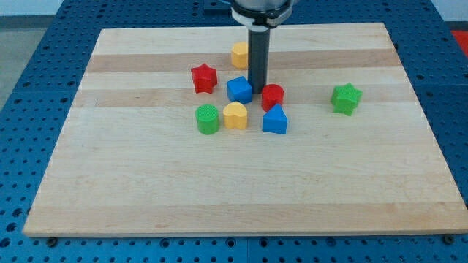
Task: Move the red circle towards the bottom right of the board
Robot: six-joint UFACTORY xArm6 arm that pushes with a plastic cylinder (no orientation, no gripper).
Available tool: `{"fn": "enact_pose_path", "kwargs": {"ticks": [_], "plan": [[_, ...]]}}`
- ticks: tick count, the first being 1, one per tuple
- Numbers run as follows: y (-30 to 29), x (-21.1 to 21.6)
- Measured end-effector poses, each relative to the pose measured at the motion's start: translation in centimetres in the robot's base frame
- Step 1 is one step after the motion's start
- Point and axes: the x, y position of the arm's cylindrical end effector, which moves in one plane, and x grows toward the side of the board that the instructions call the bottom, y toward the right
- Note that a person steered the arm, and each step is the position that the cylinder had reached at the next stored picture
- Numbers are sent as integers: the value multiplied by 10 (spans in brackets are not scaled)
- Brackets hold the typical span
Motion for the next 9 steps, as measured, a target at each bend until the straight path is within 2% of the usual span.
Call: {"fn": "enact_pose_path", "kwargs": {"ticks": [1,3,5,7,9], "plan": [[11,17],[45,16],[55,38],[92,47],[103,89]]}}
